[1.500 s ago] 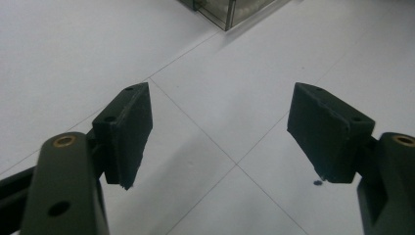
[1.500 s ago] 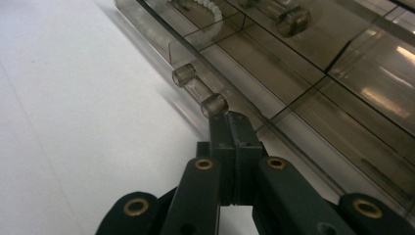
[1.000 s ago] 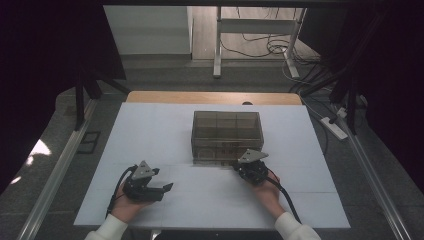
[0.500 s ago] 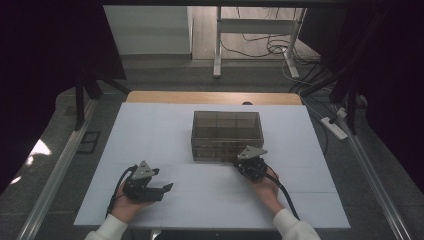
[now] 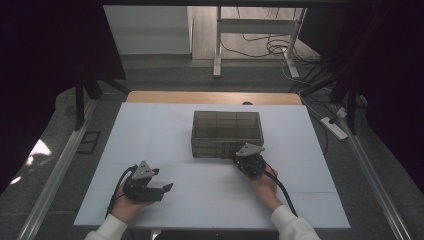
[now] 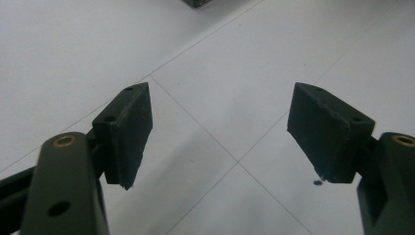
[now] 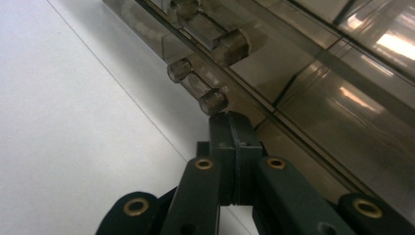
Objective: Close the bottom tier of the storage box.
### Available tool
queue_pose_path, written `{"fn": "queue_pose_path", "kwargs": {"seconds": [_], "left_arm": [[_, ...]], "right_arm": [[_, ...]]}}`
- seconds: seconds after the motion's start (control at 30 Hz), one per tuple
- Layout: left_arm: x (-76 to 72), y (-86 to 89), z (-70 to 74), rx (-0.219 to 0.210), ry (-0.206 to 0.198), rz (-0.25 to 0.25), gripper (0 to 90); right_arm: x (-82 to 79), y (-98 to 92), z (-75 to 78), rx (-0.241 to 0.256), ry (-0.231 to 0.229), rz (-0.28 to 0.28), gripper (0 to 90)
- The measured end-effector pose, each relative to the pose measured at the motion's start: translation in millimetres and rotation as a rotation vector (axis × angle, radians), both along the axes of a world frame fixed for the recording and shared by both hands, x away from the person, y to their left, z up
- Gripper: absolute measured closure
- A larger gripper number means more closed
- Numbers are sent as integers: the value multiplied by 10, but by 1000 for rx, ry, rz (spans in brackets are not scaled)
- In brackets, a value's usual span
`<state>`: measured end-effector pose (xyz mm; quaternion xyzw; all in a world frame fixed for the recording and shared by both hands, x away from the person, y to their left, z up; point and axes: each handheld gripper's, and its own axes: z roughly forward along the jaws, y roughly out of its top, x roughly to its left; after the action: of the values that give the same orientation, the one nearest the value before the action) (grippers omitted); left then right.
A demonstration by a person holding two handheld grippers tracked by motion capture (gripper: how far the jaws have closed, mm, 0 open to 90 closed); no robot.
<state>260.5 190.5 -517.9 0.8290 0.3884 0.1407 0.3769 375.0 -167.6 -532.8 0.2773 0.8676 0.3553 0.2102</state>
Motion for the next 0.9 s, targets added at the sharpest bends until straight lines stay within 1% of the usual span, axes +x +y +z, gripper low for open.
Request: {"fn": "queue_pose_path", "kwargs": {"seconds": [0.23, 0.5, 0.7, 0.8, 0.87, 0.9], "left_arm": [[1, 1, -2, 1, 0, -1, 257], [0, 5, -1, 1, -2, 1, 257], [-2, 16, -1, 0, -3, 1, 257], [1, 25, -5, -1, -2, 3, 257], [4, 32, -8, -2, 0, 4, 257], [4, 34, -8, -1, 0, 5, 256]], "right_arm": [[33, -3, -2, 3, -1, 1, 894], [30, -1, -4, 4, -5, -1, 893], [5, -61, 41, 6, 0, 1, 893], [-15, -114, 75, 29, 3, 2, 893], [-35, -150, 98, 55, 17, 17, 893], [-46, -156, 104, 62, 16, 24, 893]]}}
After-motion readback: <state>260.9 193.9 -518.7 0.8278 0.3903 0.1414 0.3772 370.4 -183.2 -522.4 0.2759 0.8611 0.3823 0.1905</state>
